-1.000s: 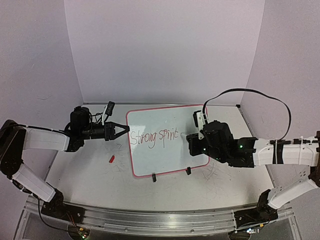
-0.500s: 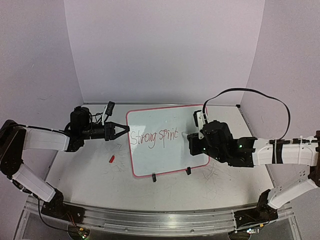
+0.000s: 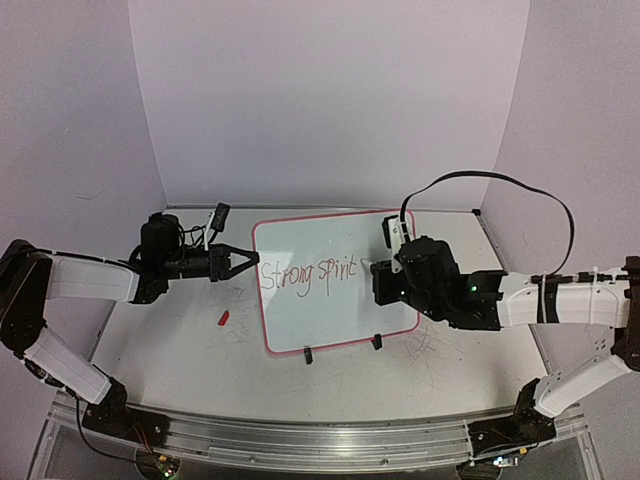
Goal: Write a sentence on the whiteboard
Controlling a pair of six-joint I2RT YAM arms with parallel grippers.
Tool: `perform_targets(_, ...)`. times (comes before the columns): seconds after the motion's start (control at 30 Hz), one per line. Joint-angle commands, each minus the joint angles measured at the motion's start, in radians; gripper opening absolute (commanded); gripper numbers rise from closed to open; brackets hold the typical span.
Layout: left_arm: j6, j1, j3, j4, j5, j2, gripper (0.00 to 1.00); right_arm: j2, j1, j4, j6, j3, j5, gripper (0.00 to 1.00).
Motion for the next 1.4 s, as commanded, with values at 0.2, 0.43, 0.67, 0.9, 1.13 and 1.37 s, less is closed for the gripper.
perform_targets(0.2,0.040,-0.027,0.043,-0.044,-0.001,0.020,0.00,0.001,-0.008,-0.020,0.039,0.011,0.036,0.00)
perform_targets(0.43,0.039,-0.028,0.044,-0.045,-0.003,0.019,0.00,-0.026,-0.007,-0.042,0.082,-0.022,0.007,0.00)
perform_targets(0.67,0.040,-0.029,0.044,-0.047,-0.003,0.022,0.00,-0.023,-0.007,-0.057,0.103,-0.039,-0.012,0.00)
perform_targets(0.9,0.040,-0.029,0.044,-0.049,-0.003,0.020,0.00,-0.013,-0.007,-0.058,0.108,-0.032,-0.012,0.00)
perform_targets(1.13,0.043,-0.029,0.043,-0.051,-0.005,0.019,0.00,-0.011,-0.007,-0.069,0.117,-0.029,-0.024,0.00)
perform_targets(1.37,0.044,-0.029,0.044,-0.053,-0.006,0.020,0.00,-0.016,-0.006,-0.073,0.134,-0.039,-0.028,0.00)
